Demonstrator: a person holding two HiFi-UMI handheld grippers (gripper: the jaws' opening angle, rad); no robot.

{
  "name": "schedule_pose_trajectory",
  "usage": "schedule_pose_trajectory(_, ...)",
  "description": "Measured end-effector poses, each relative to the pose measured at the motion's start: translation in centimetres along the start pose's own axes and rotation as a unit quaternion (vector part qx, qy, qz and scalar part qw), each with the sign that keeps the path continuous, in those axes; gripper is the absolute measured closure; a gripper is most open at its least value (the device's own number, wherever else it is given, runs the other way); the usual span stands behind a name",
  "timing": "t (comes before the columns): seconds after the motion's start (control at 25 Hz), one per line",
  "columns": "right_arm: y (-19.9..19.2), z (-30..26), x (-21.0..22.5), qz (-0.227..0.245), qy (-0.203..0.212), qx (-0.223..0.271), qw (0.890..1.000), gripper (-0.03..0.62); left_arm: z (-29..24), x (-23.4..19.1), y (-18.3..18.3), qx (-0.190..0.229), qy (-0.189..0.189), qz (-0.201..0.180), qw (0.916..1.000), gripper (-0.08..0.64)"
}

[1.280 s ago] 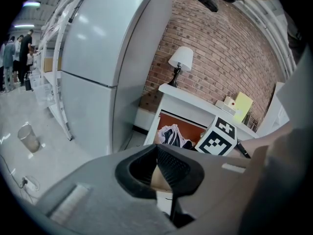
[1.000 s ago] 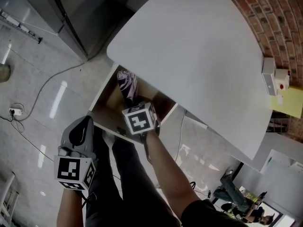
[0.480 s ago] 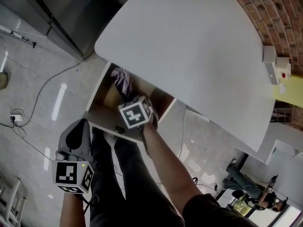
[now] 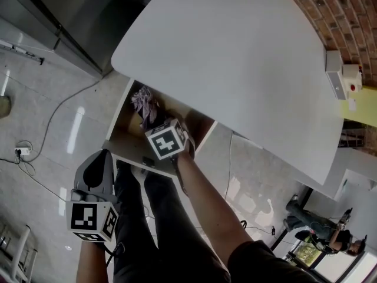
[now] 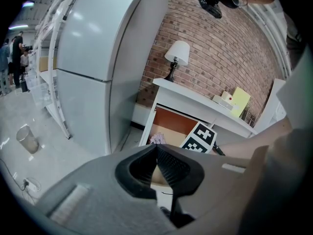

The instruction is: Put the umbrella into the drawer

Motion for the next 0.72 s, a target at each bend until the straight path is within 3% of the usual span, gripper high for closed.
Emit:
schedule_pose_trajectory(0.32, -0.3, 0.9, -0.2, -0.002, -0.017, 0.017, 1.000, 0.212, 0.2, 0.4, 0.8, 0.003, -0.007, -0.003, 1.0000, 0.549)
schedule_pose_trajectory(0.72, 0.3, 4.3, -0.9, -0.022, -0.033, 0.042, 0.998, 0.186, 2.8, -0.4, 2.7, 0.020, -0.020, -0.020, 0.9994, 0.549)
Point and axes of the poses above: the fingertips, and each gripper's own axes: z backward along the fingers, x to its right, y out of its top, the point moved 8 cm from there along z, backward along the fingers, and after that the axes turned 3 degrees about -y, right-handed, at the moved point
